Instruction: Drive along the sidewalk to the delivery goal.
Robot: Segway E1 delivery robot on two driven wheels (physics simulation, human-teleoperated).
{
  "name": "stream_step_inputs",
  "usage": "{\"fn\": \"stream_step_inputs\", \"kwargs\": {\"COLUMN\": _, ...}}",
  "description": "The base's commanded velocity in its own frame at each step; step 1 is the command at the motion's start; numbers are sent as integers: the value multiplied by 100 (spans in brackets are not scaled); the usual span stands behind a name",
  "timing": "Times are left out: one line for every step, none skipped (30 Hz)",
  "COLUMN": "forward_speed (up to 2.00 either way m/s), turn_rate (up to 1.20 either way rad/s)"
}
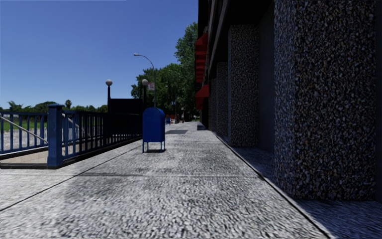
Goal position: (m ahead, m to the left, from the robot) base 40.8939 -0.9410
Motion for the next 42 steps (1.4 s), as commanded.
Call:
{"fn": "stream_step_inputs", "kwargs": {"forward_speed": 200, "turn_rate": -5}}
{"fn": "stream_step_inputs", "kwargs": {"forward_speed": 200, "turn_rate": -9}}
{"fn": "stream_step_inputs", "kwargs": {"forward_speed": 200, "turn_rate": -10}}
{"fn": "stream_step_inputs", "kwargs": {"forward_speed": 200, "turn_rate": -10}}
{"fn": "stream_step_inputs", "kwargs": {"forward_speed": 200, "turn_rate": -10}}
{"fn": "stream_step_inputs", "kwargs": {"forward_speed": 200, "turn_rate": -7}}
{"fn": "stream_step_inputs", "kwargs": {"forward_speed": 200, "turn_rate": 0}}
{"fn": "stream_step_inputs", "kwargs": {"forward_speed": 200, "turn_rate": 0}}
{"fn": "stream_step_inputs", "kwargs": {"forward_speed": 200, "turn_rate": 0}}
{"fn": "stream_step_inputs", "kwargs": {"forward_speed": 200, "turn_rate": 0}}
{"fn": "stream_step_inputs", "kwargs": {"forward_speed": 200, "turn_rate": 0}}
{"fn": "stream_step_inputs", "kwargs": {"forward_speed": 200, "turn_rate": 0}}
{"fn": "stream_step_inputs", "kwargs": {"forward_speed": 200, "turn_rate": 0}}
{"fn": "stream_step_inputs", "kwargs": {"forward_speed": 200, "turn_rate": 0}}
{"fn": "stream_step_inputs", "kwargs": {"forward_speed": 200, "turn_rate": 0}}
{"fn": "stream_step_inputs", "kwargs": {"forward_speed": 200, "turn_rate": 0}}
{"fn": "stream_step_inputs", "kwargs": {"forward_speed": 200, "turn_rate": 0}}
{"fn": "stream_step_inputs", "kwargs": {"forward_speed": 200, "turn_rate": 0}}
{"fn": "stream_step_inputs", "kwargs": {"forward_speed": 200, "turn_rate": 0}}
{"fn": "stream_step_inputs", "kwargs": {"forward_speed": 200, "turn_rate": 0}}
{"fn": "stream_step_inputs", "kwargs": {"forward_speed": 200, "turn_rate": 0}}
{"fn": "stream_step_inputs", "kwargs": {"forward_speed": 200, "turn_rate": 0}}
{"fn": "stream_step_inputs", "kwargs": {"forward_speed": 200, "turn_rate": 0}}
{"fn": "stream_step_inputs", "kwargs": {"forward_speed": 200, "turn_rate": 0}}
{"fn": "stream_step_inputs", "kwargs": {"forward_speed": 200, "turn_rate": -5}}
{"fn": "stream_step_inputs", "kwargs": {"forward_speed": 200, "turn_rate": -5}}
{"fn": "stream_step_inputs", "kwargs": {"forward_speed": 200, "turn_rate": -20}}
{"fn": "stream_step_inputs", "kwargs": {"forward_speed": 200, "turn_rate": -25}}
{"fn": "stream_step_inputs", "kwargs": {"forward_speed": 200, "turn_rate": -25}}
{"fn": "stream_step_inputs", "kwargs": {"forward_speed": 200, "turn_rate": -13}}
{"fn": "stream_step_inputs", "kwargs": {"forward_speed": 200, "turn_rate": 0}}
{"fn": "stream_step_inputs", "kwargs": {"forward_speed": 200, "turn_rate": 0}}
{"fn": "stream_step_inputs", "kwargs": {"forward_speed": 200, "turn_rate": 0}}
{"fn": "stream_step_inputs", "kwargs": {"forward_speed": 200, "turn_rate": 0}}
{"fn": "stream_step_inputs", "kwargs": {"forward_speed": 200, "turn_rate": 0}}
{"fn": "stream_step_inputs", "kwargs": {"forward_speed": 200, "turn_rate": 0}}
{"fn": "stream_step_inputs", "kwargs": {"forward_speed": 200, "turn_rate": 0}}
{"fn": "stream_step_inputs", "kwargs": {"forward_speed": 200, "turn_rate": 0}}
{"fn": "stream_step_inputs", "kwargs": {"forward_speed": 200, "turn_rate": 0}}
{"fn": "stream_step_inputs", "kwargs": {"forward_speed": 200, "turn_rate": 0}}
{"fn": "stream_step_inputs", "kwargs": {"forward_speed": 200, "turn_rate": 0}}
{"fn": "stream_step_inputs", "kwargs": {"forward_speed": 200, "turn_rate": 0}}
